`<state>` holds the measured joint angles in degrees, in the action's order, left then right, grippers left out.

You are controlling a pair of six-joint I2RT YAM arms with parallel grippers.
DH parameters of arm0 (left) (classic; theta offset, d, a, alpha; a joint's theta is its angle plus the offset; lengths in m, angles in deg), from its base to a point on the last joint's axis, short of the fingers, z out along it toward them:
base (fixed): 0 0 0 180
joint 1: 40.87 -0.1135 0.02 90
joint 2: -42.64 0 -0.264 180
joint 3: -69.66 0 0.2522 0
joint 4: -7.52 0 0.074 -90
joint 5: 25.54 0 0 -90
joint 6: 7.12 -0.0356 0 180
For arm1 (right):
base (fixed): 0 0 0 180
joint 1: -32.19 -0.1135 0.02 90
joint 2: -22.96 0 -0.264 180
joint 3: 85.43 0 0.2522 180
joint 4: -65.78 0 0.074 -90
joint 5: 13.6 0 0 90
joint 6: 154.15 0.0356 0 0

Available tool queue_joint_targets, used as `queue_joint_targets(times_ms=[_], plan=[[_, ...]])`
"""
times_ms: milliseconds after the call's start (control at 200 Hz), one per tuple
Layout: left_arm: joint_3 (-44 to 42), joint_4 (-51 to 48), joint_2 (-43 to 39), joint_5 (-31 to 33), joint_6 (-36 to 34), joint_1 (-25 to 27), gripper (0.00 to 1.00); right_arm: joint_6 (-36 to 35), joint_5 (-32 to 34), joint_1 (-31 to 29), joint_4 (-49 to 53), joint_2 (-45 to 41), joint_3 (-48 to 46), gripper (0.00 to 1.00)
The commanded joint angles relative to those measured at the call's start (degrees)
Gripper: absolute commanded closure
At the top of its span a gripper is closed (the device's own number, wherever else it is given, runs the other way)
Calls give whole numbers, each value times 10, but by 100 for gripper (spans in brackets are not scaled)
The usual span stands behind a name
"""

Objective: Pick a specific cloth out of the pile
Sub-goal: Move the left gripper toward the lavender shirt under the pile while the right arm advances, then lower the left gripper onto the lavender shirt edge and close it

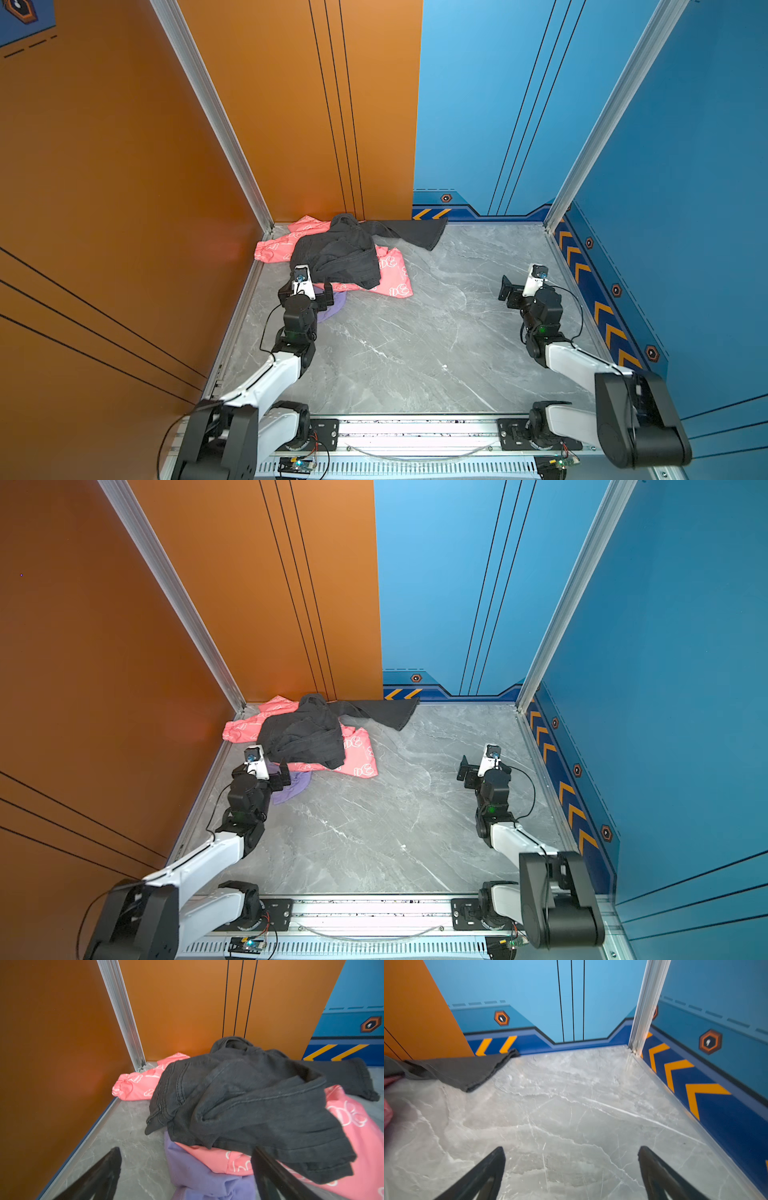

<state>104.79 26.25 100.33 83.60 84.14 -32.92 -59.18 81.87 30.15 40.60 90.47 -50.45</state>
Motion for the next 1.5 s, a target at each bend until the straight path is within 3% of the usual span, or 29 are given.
queue_joint_targets(times_ms=[0, 180, 340, 556, 786, 1076, 1497], plan=[[45, -238, -70, 22, 65, 4, 2, 29, -1, -17, 133, -68, 25, 0], [115, -472, -130, -2, 171, 2, 2, 45, -22, -72, 270, -158, 78, 0], [147, -565, -105, -51, 235, -7, 1, 53, -65, -134, 370, -194, 129, 0], [152, -578, -33, -86, 300, -31, 6, 52, -66, -214, 460, -204, 176, 0], [168, -575, 40, -94, 326, -42, 9, 48, -65, -252, 491, -190, 190, 0], [183, -544, 136, -135, 350, -62, 24, 45, -88, -272, 484, -157, 206, 0], [224, -520, 261, -142, 372, -60, 35, 37, -100, -278, 477, -140, 202, 0]])
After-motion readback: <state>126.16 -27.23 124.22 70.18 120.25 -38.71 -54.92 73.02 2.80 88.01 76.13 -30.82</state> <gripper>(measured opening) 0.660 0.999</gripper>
